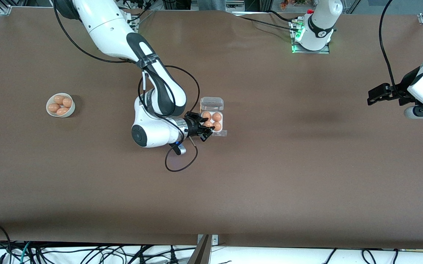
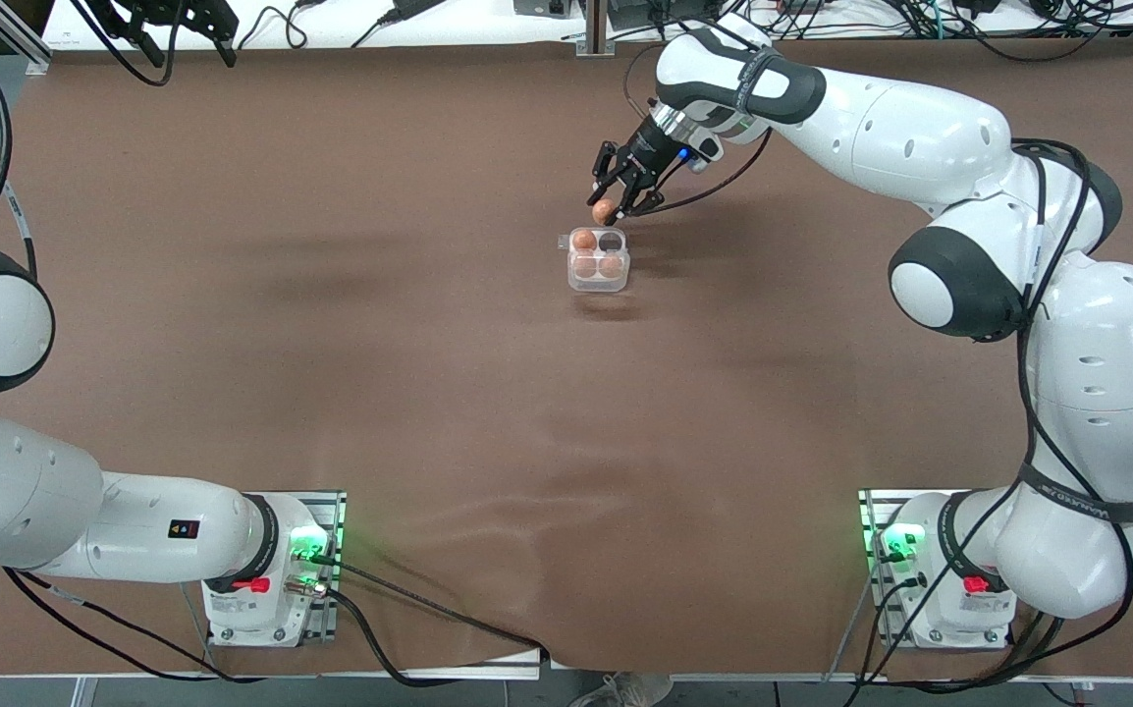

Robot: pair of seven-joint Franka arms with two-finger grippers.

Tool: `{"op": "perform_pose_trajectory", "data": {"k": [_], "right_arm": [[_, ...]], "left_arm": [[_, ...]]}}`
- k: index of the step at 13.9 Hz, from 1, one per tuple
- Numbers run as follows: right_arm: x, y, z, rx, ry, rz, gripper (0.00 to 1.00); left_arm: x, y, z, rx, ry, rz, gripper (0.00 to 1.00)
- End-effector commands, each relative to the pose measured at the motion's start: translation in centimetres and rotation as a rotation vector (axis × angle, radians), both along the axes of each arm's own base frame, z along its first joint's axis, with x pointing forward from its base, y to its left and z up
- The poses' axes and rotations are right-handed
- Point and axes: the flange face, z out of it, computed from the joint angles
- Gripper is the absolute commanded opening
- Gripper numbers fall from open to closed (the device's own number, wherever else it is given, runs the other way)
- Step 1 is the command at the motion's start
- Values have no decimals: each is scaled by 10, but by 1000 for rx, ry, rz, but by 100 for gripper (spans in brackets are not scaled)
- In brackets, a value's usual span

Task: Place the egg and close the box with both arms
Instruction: 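Lower the egg into the empty slot of the egg box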

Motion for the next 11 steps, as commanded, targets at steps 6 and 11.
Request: {"op": "perform_pose_trajectory", "data": {"k": [6, 11], "right_arm": [[-4, 2, -16, 41, 66, -35, 39], [-14, -2, -29, 39, 117, -20, 39]], "left_arm": [[2, 3, 5, 13, 6, -15, 100], [2, 3, 5, 13, 6, -15, 100]]}}
